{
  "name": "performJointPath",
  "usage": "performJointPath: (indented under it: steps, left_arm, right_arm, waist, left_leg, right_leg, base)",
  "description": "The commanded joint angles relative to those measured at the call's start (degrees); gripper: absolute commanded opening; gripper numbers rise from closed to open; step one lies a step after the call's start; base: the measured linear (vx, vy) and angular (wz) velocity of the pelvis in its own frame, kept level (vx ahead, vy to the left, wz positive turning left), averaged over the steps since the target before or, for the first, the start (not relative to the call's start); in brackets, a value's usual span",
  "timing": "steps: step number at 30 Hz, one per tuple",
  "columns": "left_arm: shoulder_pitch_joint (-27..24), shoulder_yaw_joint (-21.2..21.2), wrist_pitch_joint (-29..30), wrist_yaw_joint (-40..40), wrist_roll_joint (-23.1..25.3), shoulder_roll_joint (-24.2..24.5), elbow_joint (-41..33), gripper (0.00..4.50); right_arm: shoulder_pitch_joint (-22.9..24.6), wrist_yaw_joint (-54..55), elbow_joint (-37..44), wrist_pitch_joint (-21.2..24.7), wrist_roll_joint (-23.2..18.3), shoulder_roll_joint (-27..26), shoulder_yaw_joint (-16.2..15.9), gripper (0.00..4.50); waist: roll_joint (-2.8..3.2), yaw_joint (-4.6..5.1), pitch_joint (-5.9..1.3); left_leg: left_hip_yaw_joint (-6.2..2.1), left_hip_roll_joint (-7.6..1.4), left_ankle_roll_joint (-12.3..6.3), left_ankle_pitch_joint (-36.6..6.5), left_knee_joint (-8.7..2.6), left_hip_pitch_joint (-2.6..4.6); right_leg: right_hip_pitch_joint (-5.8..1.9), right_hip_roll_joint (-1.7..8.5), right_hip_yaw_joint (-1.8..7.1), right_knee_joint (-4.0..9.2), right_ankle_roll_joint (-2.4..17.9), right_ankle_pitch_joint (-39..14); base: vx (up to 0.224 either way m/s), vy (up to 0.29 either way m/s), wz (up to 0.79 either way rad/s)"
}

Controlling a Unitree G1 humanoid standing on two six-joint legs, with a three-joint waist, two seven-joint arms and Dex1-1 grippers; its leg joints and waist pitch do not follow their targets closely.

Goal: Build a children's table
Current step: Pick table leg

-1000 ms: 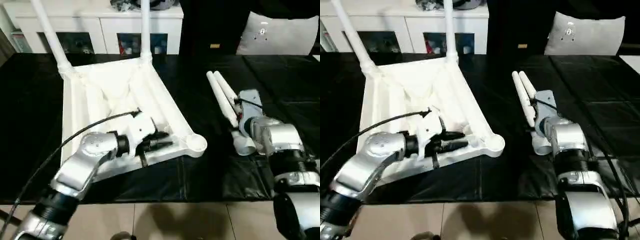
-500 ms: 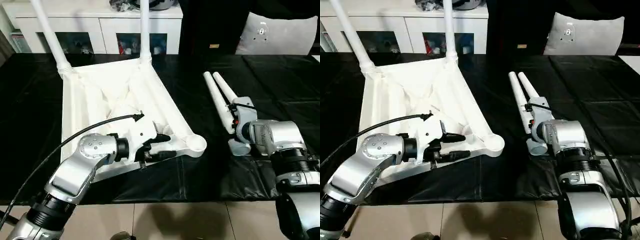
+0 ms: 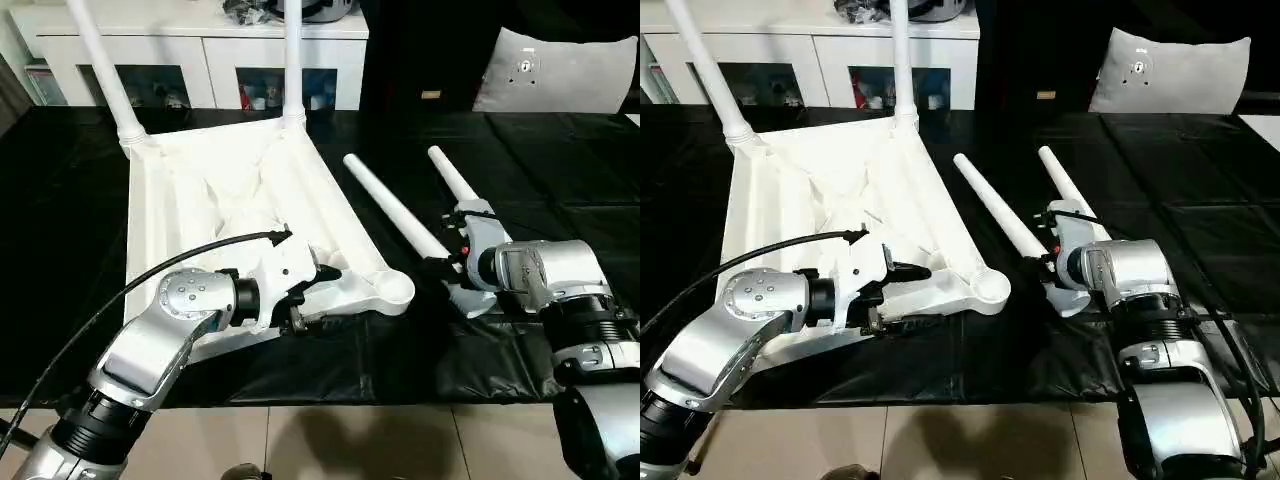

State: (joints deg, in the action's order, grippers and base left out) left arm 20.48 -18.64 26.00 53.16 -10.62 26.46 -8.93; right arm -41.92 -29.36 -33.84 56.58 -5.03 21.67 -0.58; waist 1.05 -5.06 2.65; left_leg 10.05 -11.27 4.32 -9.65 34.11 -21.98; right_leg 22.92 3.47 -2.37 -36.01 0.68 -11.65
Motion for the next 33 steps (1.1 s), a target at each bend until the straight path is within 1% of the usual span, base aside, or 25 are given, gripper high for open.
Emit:
performJointPath:
  steps: [1,2,4,6,7,11,12,13,14,15,16,17,18,19,20,22,23,24,25,27,29,30,31,32,33]
  left_arm:
    - [-0.15,-0.63,0.26,-0.19,0.07,0.17,-1.23,4.18]
    - [-0.15,-0.7,0.24,-0.29,0.18,0.14,-1.16,4.18]
    - [-0.17,-0.75,0.21,-0.35,0.27,0.16,-1.11,4.4]
    - [-0.2,-0.73,0.27,-0.42,0.31,0.16,-1.12,4.47]
    - [-0.17,-0.12,0.52,-0.86,0.03,-0.16,-1.05,4.47]
    - [-0.04,0.67,0.76,-1.58,-0.3,-0.75,-0.76,4.5]
    - [-0.15,1.17,1.11,-2.29,-0.52,-1.1,-0.64,4.5]
    - [-0.21,1.39,1.29,-2.67,-0.6,-1.26,-0.6,4.5]
    - [-0.54,2.41,1.66,-4.04,-1.08,-2.1,-0.54,4.5]
    - [-0.58,2.52,1.67,-4.2,-1.12,-2.19,-0.54,4.5]
    - [-0.71,2.84,1.71,-4.66,-1.22,-2.46,-0.54,4.5]
    - [-0.82,3.2,1.69,-5.25,-1.28,-2.81,-0.49,4.5]
    - [-0.84,3.61,1.55,-5.91,-1.36,-3.27,-0.37,4.5]
    - [-0.65,4.15,1.34,-6.95,-1.4,-3.98,-0.03,4.5]
    - [-0.49,4.49,1.2,-7.63,-1.43,-4.46,0.2,4.5]
    - [0.1,5.24,1.27,-8.89,-1.59,-5.56,0.88,4.5]
    - [1.03,5.99,1.04,-10.38,-1.42,-6.65,1.89,4.5]
    - [1.03,5.99,1.04,-10.38,-1.42,-6.65,1.89,4.5]
    - [3.13,7.83,0.03,-13.83,-1.06,-8.79,4.34,4.5]
    - [5.38,10.28,-0.45,-17.6,-1.38,-11.16,6.64,4.5]
    - [8.12,14.62,0.52,-21.13,-4.71,-14.7,8.49,4.5]
    - [8.48,15.26,0.72,-21.48,-5.36,-15.21,8.66,4.5]
    - [9.95,18.55,2.54,-22.84,-9.64,-17.87,9.03,4.5]
    - [10.34,19.44,3.04,-23.2,-10.81,-18.6,9.12,4.5]
    - [11.35,21.34,3.96,-24.19,-13.29,-20.18,9.44,4.5]
  right_arm:
    - [0.75,-0.37,-1.85,0.53,-0.48,-0.33,-0.99,2.52]
    - [0.85,-0.34,-1.89,0.49,-0.45,-0.41,-0.92,2.39]
    - [0.95,-0.31,-1.84,0.52,-0.43,-0.49,-0.86,2.31]
    - [1.1,-0.19,-1.69,0.63,-0.49,-0.58,-0.61,2.11]
    - [1.33,0.62,-1.12,0.53,-1.12,-0.81,1.02,2.02]
    - [1.36,1.44,-0.15,0.03,-1.97,-1.0,2.92,1.93]
    - [1.46,2.46,0.7,-0.23,-2.38,-1.28,4.18,1.93]
    - [1.49,3.0,1.02,-0.3,-2.54,-1.43,4.77,1.91]
    - [1.89,4.72,2.94,-2.02,-3.54,-2.33,7.29,1.9]
    - [1.92,4.98,3.21,-2.21,-3.71,-2.49,7.7,1.9]
    - [2.01,5.77,4.02,-2.77,-4.22,-2.96,8.9,1.89]
    - [2.08,6.68,5.04,-3.53,-4.92,-3.54,10.4,1.89]
    - [2.29,7.46,6.51,-5.12,-5.92,-4.36,12.1,1.89]
    - [2.7,7.45,8.79,-7.2,-7.41,-5.41,13.88,1.88]
    - [3.0,7.28,10.3,-8.59,-8.38,-6.07,14.92,1.88]
    - [3.03,8.02,12.42,-8.73,-10.52,-7.66,17.2,1.88]
    - [3.3,7.56,14.55,-11.3,-13.16,-9.7,19.2,1.88]
    - [3.3,7.56,14.55,-11.3,-13.16,-9.7,19.2,1.88]
    - [4.77,4.89,17.57,-18.45,-14.84,-11.72,19.05,1.88]
    - [5.59,3.57,19.03,-22.05,-16.65,-13.67,19.7,1.88]
    - [7.51,0.95,21.36,-24.81,-17.55,-15.42,18.54,1.88]
    - [7.82,0.59,21.7,-25.04,-17.55,-15.6,18.23,1.88]
    - [8.87,-2.63,23.66,-20.81,-20.31,-15.9,17.59,1.88]
    - [9.13,-3.52,24.19,-19.53,-21.14,-15.97,17.47,1.88]
    - [9.9,-5.95,25.93,-17.54,-23.78,-16.56,17.41,1.88]
  waist:
    - [-0.23,0.0,-3.61]
    - [-0.23,-0.02,-3.64]
    - [-0.24,-0.02,-3.63]
    - [-0.23,-0.02,-3.62]
    - [-0.2,-0.01,-3.63]
    - [-0.18,-0.04,-3.69]
    - [0.11,-0.07,-3.69]
    - [0.0,-0.01,-3.75]
    - [0.23,-0.06,-3.76]
    - [-0.01,-0.01,-3.75]
    - [0.18,-0.02,-3.81]
    - [0.18,0.06,-3.81]
    - [0.14,0.08,-3.82]
    - [0.52,-0.08,-3.8]
    - [0.31,-0.13,-3.89]
    - [0.48,-0.15,-3.84]
    - [0.54,-0.2,-3.87]
    - [0.58,-0.18,-3.82]
    - [0.49,-0.27,-3.84]
    - [0.45,-0.27,-3.84]
    - [0.4,-0.33,-3.89]
    - [0.29,-0.5,-3.91]
    - [0.06,-0.47,-3.91]
    - [0.2,-0.71,-3.96]
    - [-0.02,-0.7,-3.98]
  left_leg:
    - [-0.18,-1.27,1.86,-9.54,-3.58,1.1]
    - [-0.21,-1.3,1.84,-9.38,-3.59,1.1]
    - [-0.19,-1.26,1.75,-9.37,-3.57,1.09]
    - [-0.2,-1.3,1.73,-9.41,-3.59,1.12]
    - [-0.2,-1.27,1.81,-9.47,-3.57,1.1]
    - [-0.23,-1.27,1.79,-9.16,-3.57,1.13]
    - [-0.23,-1.24,1.91,-9.23,-3.52,1.09]
    - [-0.23,-1.24,1.99,-9.08,-3.52,1.13]
    - [-0.26,-1.21,2.08,-9.06,-3.5,1.12]
    - [-0.21,-1.18,2.06,-9.19,-3.48,1.05]
    - [-0.31,-1.16,2.1,-8.93,-3.53,1.07]
    - [-0.33,-1.16,1.97,-9.19,-3.53,1.04]
    - [-0.26,-1.16,1.84,-9.35,-3.53,1.13]
    - [-0.28,-1.17,1.79,-9.45,-3.49,1.08]
    - [-0.27,-1.21,1.49,-9.1,-3.46,1.02]
    - [-0.31,-1.19,1.02,-8.46,-3.54,1.02]
    - [-0.35,-1.2,1.03,-8.59,-3.53,1.07]
    - [-0.25,-1.19,0.96,-8.89,-3.54,1.03]
    - [-0.3,-1.28,0.85,-9.37,-3.59,1.0]
    - [-0.3,-1.25,0.75,-10.18,-3.57,1.14]
    - [-0.35,-1.3,0.5,-10.03,-3.53,1.1]
    - [-0.41,-1.22,0.22,-9.14,-3.54,0.91]
    - [-0.47,-1.24,-0.02,-8.54,-3.61,0.77]
    - [-0.39,-1.09,-0.57,-7.83,-3.37,0.86]
    - [-0.4,-1.05,-1.32,-7.07,-3.37,0.65]
  right_leg:
    - [-2.73,3.45,2.17,4.09,10.59,-6.67]
    - [-2.77,3.46,2.16,4.04,10.61,-6.43]
    - [-2.77,3.45,2.14,4.05,10.66,-6.46]
    - [-2.74,3.45,2.15,4.07,10.67,-6.55]
    - [-2.77,3.43,2.15,4.06,10.68,-6.49]
    - [-2.83,3.44,2.13,4.02,10.72,-5.85]
    - [-2.83,3.43,2.14,4.01,10.79,-5.58]
    - [-2.87,3.41,2.15,3.93,10.91,-5.03]
    - [-2.84,3.39,2.12,3.87,10.97,-4.77]
    - [-2.91,3.41,2.17,3.94,10.8,-4.63]
    - [-2.96,3.41,2.13,3.84,10.8,-4.43]
    - [-2.9,3.4,2.09,3.92,10.77,-4.73]
    - [-2.86,3.39,2.12,4.02,10.73,-4.85]
    - [-2.81,3.43,2.16,4.02,10.54,-4.81]
    - [-2.94,3.44,2.19,3.94,10.22,-4.09]
    - [-2.83,3.32,2.1,3.9,10.37,-3.53]
    - [-2.81,3.3,2.04,3.9,10.35,-3.89]
    - [-2.77,3.35,2.13,3.97,10.3,-4.03]
    - [-2.74,3.47,2.08,4.05,10.02,-4.64]
    - [-2.69,3.49,2.08,4.22,9.69,-5.38]
    - [-2.77,3.54,2.06,4.14,9.96,-4.6]
    - [-3.04,3.67,2.02,4.09,10.3,-4.11]
    - [-3.11,3.64,2.0,4.02,10.47,-3.63]
    - [-3.18,3.5,1.99,3.82,11.27,-2.2]
    - [-3.3,3.52,1.94,3.79,11.66,-1.5]
  base:
    - [0.0,0.0,0.0]
    - [0.0,0.0,0.0]
    - [0.0,0.0,0.0]
    - [0.0,0.0,0.0]
    - [0.0,0.0,0.0]
    - [0.0,0.0,0.0]
    - [0.0,0.0,0.0]
    - [0.0,0.0,0.0]
    - [0.0,0.0,0.0]
    - [0.0,0.0,0.0]
    - [0.0,0.0,0.0]
    - [0.0,0.0,0.0]
    - [0.0,0.0,0.0]
    - [0.0,0.0,0.0]
    - [0.0,0.0,0.0]
    - [0.0,0.0,0.0]
    - [0.0,0.0,0.0]
    - [0.0,0.0,0.0]
    - [0.0,0.0,0.0]
    - [0.0,0.0,0.0]
    - [0.0,0.0,0.0]
    - [0.0,0.0,0.0]
    - [0.0,0.0,0.0]
    - [0.0,0.0,0.0]
    - [0.0,0.0,0.0]
